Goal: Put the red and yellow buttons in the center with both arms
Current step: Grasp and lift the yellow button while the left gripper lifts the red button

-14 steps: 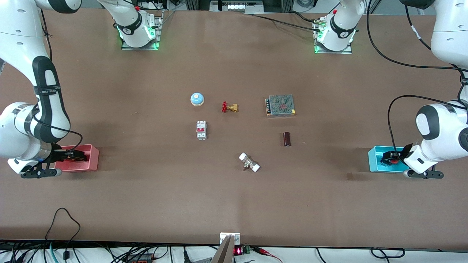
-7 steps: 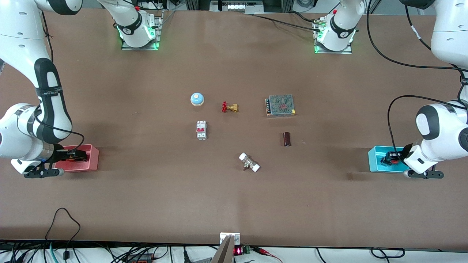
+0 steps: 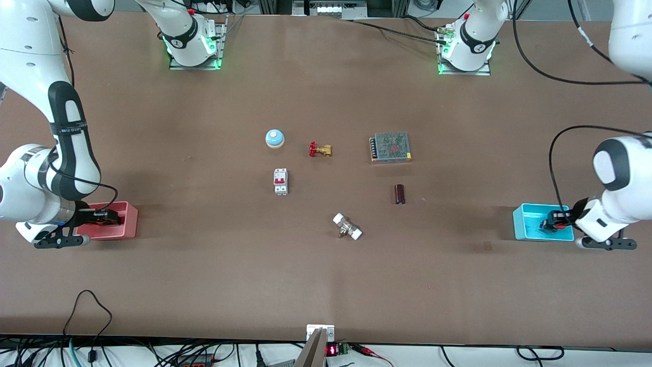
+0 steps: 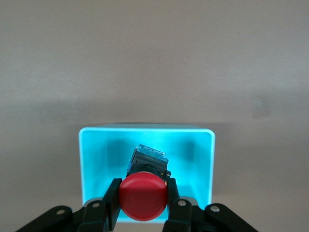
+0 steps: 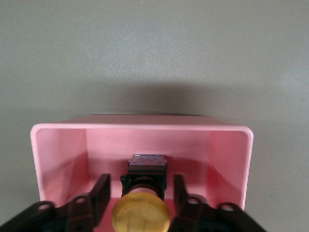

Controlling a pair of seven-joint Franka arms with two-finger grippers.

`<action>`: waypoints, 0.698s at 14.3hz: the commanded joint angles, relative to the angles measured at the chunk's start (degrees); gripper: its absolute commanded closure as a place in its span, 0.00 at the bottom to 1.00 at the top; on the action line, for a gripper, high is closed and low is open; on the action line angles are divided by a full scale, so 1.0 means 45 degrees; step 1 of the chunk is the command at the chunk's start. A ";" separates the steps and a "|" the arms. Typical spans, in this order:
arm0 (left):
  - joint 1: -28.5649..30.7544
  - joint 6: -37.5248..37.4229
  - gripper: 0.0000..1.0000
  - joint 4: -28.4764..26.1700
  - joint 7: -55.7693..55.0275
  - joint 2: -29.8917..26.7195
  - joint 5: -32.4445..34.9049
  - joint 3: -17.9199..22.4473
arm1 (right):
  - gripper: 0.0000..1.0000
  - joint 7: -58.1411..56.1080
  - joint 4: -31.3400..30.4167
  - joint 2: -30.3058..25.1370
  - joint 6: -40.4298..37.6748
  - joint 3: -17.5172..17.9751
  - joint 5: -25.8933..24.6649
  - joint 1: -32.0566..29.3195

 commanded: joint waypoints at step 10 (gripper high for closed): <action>-0.2472 -0.1806 0.89 -0.0339 -0.3943 -0.0697 -0.0089 -0.0684 | 0.67 -0.0468 0.1315 -0.1212 -0.2488 0.0108 -0.0404 -0.0107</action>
